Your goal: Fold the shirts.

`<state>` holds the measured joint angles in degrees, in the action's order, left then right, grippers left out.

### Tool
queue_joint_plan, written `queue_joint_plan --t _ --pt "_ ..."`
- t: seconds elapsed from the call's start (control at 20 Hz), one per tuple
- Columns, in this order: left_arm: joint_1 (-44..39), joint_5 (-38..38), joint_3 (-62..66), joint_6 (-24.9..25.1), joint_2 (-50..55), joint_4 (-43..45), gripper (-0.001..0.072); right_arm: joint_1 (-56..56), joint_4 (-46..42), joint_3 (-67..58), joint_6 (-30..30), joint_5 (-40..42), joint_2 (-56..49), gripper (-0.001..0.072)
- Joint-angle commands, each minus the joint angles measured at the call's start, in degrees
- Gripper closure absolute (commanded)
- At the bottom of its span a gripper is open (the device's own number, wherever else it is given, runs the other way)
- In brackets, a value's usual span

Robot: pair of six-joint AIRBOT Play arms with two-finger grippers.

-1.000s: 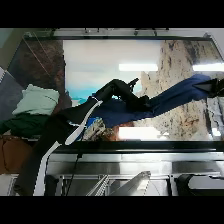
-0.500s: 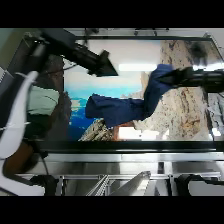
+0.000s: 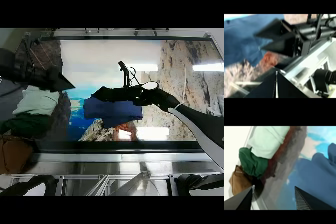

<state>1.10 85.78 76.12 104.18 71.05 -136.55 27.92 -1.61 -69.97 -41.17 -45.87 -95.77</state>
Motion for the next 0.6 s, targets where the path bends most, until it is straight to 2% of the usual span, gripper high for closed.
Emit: queue_joint_plan --t 0.0,0.05,0.15,0.3,0.4,0.45,0.55 --pt "0.9 -1.5 -10.5 2.2 -4.3 -0.1 0.0691 -2.2 1.0 0.0 2.2 -4.8 2.0 0.015" --pt "0.9 -2.4 -12.8 2.7 -5.4 -0.1 0.0691 -4.8 -0.4 0.0 1.3 -9.2 3.6 0.0154" --pt "0.9 -3.6 -16.8 4.0 -7.4 -0.1 0.0691 -11.2 -6.5 0.0 -4.6 -16.0 7.0 0.0172" --pt "1.0 -3.0 -20.3 5.1 -9.3 0.0 0.069 -22.6 -23.1 0.2 -19.6 -21.7 10.7 0.0171" --pt "1.0 -1.9 -21.7 5.9 -10.3 0.1 0.069 -29.2 -32.2 1.6 -27.6 -25.0 11.1 0.0169" --pt "1.0 -1.5 -21.8 6.2 -10.6 0.1 0.069 -31.9 -34.5 4.0 -29.3 -25.3 11.1 0.017" --pt "1.0 -1.1 -21.7 6.4 -11.6 0.1 0.069 -35.1 -33.8 11.3 -29.5 -22.5 11.1 0.017"
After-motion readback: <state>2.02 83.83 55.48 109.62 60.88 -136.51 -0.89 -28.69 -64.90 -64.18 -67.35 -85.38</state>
